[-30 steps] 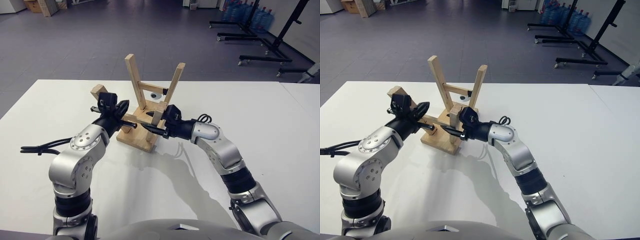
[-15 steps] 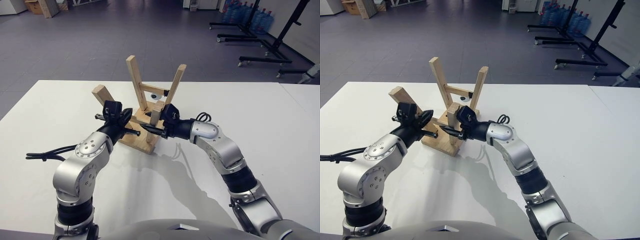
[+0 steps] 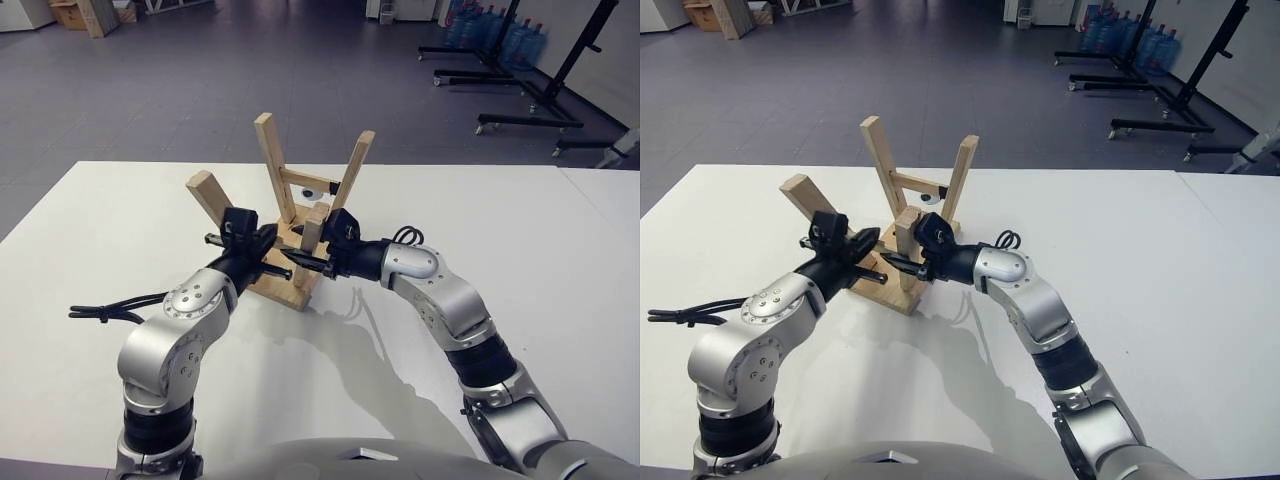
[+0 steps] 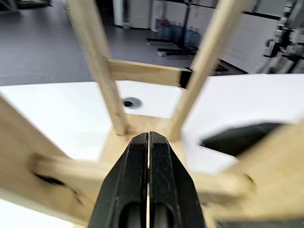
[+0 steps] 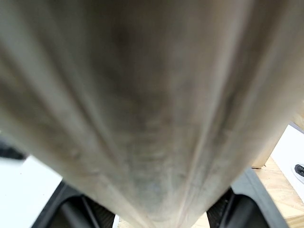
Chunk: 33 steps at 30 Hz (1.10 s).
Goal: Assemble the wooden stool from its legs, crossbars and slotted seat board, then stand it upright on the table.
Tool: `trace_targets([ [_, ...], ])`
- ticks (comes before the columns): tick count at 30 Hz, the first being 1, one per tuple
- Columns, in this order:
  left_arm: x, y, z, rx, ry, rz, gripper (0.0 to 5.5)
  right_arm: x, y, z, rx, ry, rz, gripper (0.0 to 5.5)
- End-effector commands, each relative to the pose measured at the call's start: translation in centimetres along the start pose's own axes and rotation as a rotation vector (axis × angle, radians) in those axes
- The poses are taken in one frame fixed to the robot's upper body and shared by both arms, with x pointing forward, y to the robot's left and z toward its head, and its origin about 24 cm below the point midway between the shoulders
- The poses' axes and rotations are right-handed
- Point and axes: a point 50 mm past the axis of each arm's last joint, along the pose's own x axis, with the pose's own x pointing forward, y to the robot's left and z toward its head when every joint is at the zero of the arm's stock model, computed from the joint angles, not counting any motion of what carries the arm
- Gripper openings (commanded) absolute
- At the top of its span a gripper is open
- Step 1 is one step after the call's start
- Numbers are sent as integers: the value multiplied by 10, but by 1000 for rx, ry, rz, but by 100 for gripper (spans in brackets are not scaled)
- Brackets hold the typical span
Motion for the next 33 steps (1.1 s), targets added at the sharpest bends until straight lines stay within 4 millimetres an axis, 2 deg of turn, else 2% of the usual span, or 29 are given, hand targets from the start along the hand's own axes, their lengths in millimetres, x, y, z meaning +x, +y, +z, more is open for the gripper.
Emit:
trace_targets([
  [1, 2, 6, 30, 24, -86, 24, 4, -11, 1, -45, 130, 242, -15, 206],
  [5, 2, 5, 53, 19, -151, 25, 4, -11, 3, -47, 135, 253, -9, 206],
  [7, 4, 2, 35, -5, -87, 17, 4, -11, 4, -48, 137, 259, -6, 206],
  [9, 4, 1, -7, -21, 55, 1, 4, -11, 5, -49, 141, 266, -3, 206],
  [11, 1, -1, -33, -22, 137, -19, 4, -11, 5, -50, 142, 270, -1, 206],
  [13, 1, 0, -18, -30, 73, -24, 4, -12, 5, -50, 143, 273, -2, 206],
  [18, 4, 7, 55, -9, -176, 10, 4, -14, 5, -50, 144, 284, 0, 206],
  [20, 4, 4, 70, -19, -220, 3, 4, -14, 5, -51, 145, 285, 1, 206],
  [22, 5, 1, 56, -37, -164, -4, 4, -14, 6, -51, 148, 286, 0, 206],
  [26, 8, 1, -36, -55, 138, -10, 4, -14, 6, -52, 155, 292, 0, 206],
  [27, 7, 3, -50, -52, 176, -4, 4, -13, 6, -52, 156, 294, 2, 206],
  [28, 5, 5, -50, -59, 169, 1, 4, -13, 6, -52, 156, 297, 5, 206],
  [29, 4, 7, -45, -56, 140, 6, 4, -13, 6, -52, 155, 299, 7, 206],
  [33, 2, 25, 28, -4, -106, 54, 4, -16, 3, -52, 154, 308, -1, 206],
])
